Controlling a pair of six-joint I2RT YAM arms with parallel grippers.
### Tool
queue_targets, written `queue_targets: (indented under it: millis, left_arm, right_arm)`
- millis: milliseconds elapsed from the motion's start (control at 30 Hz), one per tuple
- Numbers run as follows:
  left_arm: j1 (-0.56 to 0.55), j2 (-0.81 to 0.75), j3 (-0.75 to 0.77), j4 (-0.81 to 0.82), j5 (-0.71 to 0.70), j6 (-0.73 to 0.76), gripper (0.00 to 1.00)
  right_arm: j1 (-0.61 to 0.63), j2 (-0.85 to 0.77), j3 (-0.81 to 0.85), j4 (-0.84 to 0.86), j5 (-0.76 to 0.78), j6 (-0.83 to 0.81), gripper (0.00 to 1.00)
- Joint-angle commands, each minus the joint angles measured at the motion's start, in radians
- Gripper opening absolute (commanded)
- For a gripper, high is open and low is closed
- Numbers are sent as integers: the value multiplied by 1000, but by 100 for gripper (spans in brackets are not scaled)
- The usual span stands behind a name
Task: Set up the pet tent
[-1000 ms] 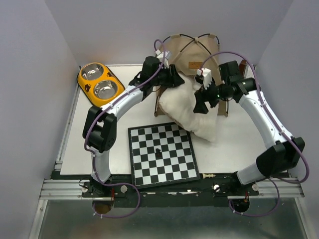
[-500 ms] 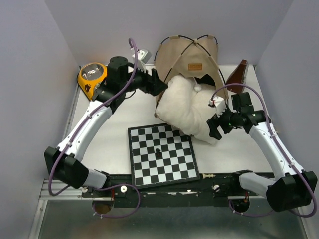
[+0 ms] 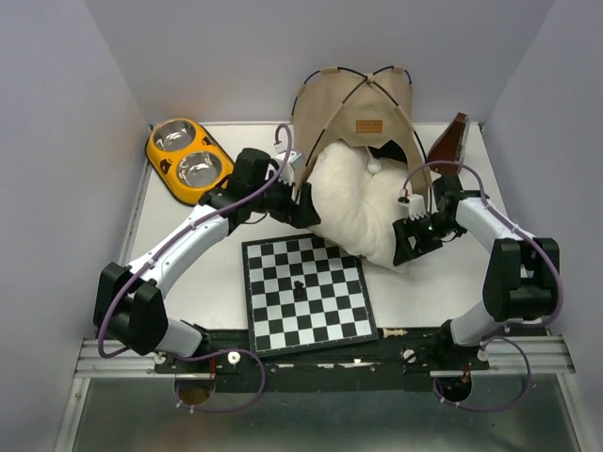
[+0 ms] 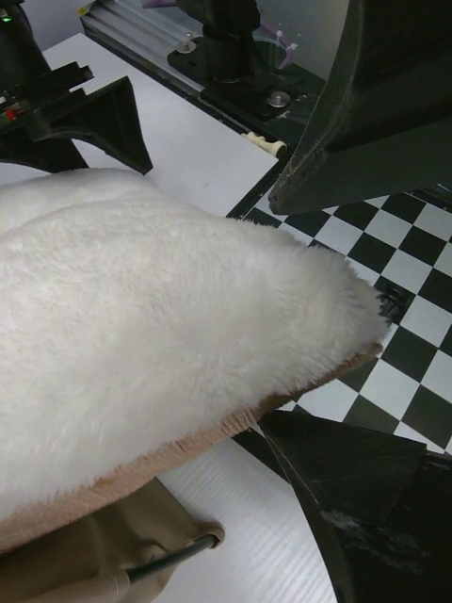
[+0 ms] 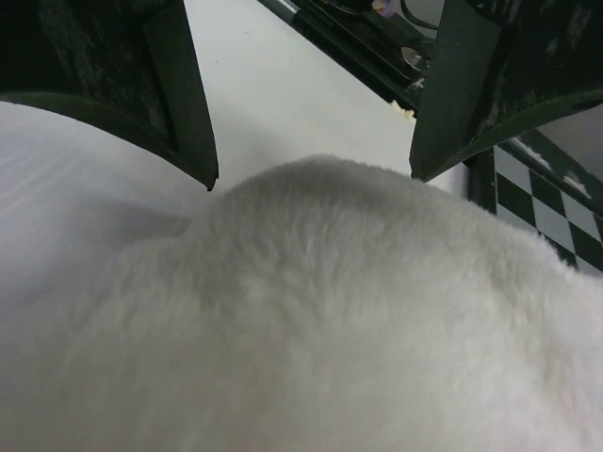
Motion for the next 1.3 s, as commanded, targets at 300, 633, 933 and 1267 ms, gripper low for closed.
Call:
queue_targets:
  millis: [300,633,933,1267]
  left_arm:
    - [-113,70,31,9,-150,128,5]
    - [-193,293,279,116,-282,180,0]
    - [-213,599,497,245,-480,298,0]
    - [-177,694,479,337,-635,390,27]
  right_arm:
    - [-5,-90,140,16,-217,80,1]
    - [79,-29,385,238,13,183,1]
    - [183,87,315,637,292,143,1]
    - [215,203,269,934,493,17,3]
